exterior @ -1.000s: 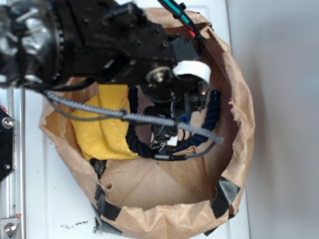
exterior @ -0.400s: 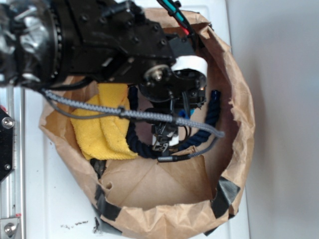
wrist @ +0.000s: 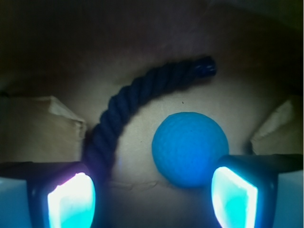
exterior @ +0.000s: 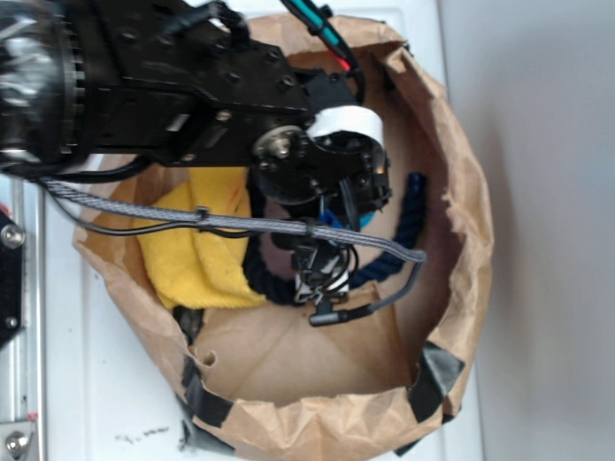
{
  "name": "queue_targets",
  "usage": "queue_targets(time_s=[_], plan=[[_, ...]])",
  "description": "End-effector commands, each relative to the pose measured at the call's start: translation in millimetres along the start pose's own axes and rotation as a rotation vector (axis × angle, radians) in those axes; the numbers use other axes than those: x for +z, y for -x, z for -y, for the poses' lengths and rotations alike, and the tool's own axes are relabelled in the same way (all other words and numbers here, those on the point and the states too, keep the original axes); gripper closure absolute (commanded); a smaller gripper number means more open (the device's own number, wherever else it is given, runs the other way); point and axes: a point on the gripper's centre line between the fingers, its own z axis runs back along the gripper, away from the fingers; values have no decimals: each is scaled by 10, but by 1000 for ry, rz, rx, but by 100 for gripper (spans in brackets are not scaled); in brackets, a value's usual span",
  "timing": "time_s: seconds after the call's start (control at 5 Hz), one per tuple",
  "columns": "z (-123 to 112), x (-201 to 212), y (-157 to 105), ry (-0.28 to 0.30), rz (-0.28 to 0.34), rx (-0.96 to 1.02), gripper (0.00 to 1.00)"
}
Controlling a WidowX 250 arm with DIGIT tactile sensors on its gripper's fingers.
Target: Grab the blue ball.
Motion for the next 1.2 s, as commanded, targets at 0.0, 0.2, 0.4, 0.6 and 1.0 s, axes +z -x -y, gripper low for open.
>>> queue_targets(time_s=[0.0,0.2,0.4,0.6,1.0], plan=[[-1,156,-107,-8,45,0,0],[-305,233,-268,-71,54,-16,0],[-424,201,-325,-92,59,-41,0],[-466,119,-391,-93,50,-82,0],[-380,-69,-370,-71,40,-175,0]])
